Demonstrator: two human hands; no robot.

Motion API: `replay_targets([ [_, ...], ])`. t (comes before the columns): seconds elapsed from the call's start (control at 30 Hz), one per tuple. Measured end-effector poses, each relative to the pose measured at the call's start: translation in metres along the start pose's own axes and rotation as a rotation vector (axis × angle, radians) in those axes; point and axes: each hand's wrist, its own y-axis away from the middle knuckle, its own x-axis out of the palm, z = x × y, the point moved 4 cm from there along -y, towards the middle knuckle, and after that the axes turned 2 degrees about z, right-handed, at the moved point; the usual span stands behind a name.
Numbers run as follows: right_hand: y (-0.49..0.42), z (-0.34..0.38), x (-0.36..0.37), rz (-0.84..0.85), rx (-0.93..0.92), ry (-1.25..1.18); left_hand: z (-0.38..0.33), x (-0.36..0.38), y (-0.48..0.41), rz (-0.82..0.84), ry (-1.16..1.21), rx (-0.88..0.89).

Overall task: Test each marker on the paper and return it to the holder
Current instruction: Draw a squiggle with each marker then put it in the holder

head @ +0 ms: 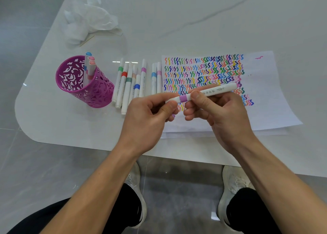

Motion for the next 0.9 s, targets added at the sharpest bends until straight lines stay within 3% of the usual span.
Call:
replay_targets([
  [0.3, -0.005, 0.005, -0.001, -0.006, 0.044, 0.031, -0.012, -0.009, -0.004, -0.051, -0.054, 0.042],
  [0.43, -0.007, 0.000, -0.009, -0.085, 0.076, 0.120, -0.021, -0.027, -0.003, -0.212, 0.009, 0.116],
  [0.63, -0.008, -0.006, -0.015, -0.195, -0.012, 0.463, -0.036, -0.053, 0.000, -0.502, -0.149, 0.319],
  [0.9, -0.007, -0.008, -0.014, -0.237, -0.030, 0.569, -0.046, -0.089, 0.015, -0.821, -0.102, 0.569],
])
